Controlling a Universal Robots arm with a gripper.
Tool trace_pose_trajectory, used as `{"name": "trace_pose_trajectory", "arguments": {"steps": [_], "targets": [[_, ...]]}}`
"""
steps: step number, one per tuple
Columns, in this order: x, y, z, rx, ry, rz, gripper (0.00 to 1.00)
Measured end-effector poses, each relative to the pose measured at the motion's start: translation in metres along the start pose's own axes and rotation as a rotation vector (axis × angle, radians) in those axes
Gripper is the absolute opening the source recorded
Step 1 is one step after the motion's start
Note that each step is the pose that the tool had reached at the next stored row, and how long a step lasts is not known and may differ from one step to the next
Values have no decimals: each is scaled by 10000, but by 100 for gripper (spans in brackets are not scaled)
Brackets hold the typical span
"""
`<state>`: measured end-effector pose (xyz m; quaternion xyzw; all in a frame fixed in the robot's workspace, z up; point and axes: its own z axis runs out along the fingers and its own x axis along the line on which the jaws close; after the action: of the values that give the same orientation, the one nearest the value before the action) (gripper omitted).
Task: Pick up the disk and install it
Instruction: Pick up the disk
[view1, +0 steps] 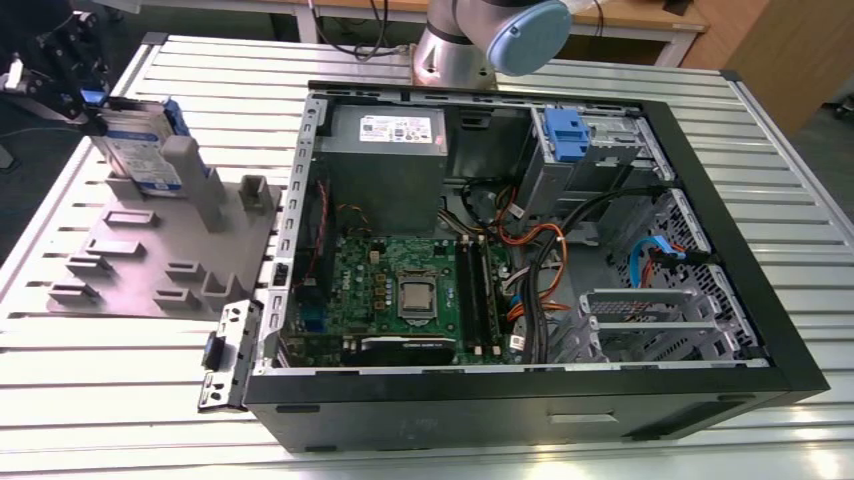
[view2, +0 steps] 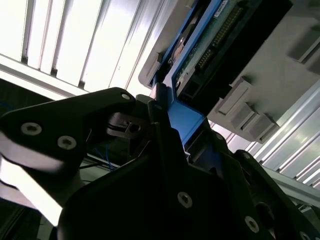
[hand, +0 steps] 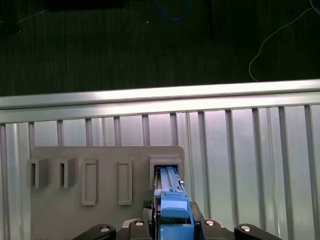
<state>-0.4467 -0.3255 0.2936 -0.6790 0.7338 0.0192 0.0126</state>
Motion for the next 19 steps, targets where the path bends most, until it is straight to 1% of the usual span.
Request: {"name": "trace_pose_trajectory", "arguments": {"steps": [3,9,11,14,15,18,19], "targets": [[0,0,-12,0,2,0,37],[0,0,-14,-2,9,-2,37],[1,0,0,10,12,-1,37],[2,0,26,46,11,-3,38],[2,0,30,52,11,-3,44],[2,0,32,53,11,-3,44],[2,0,33,55,11,-3,43]]}}
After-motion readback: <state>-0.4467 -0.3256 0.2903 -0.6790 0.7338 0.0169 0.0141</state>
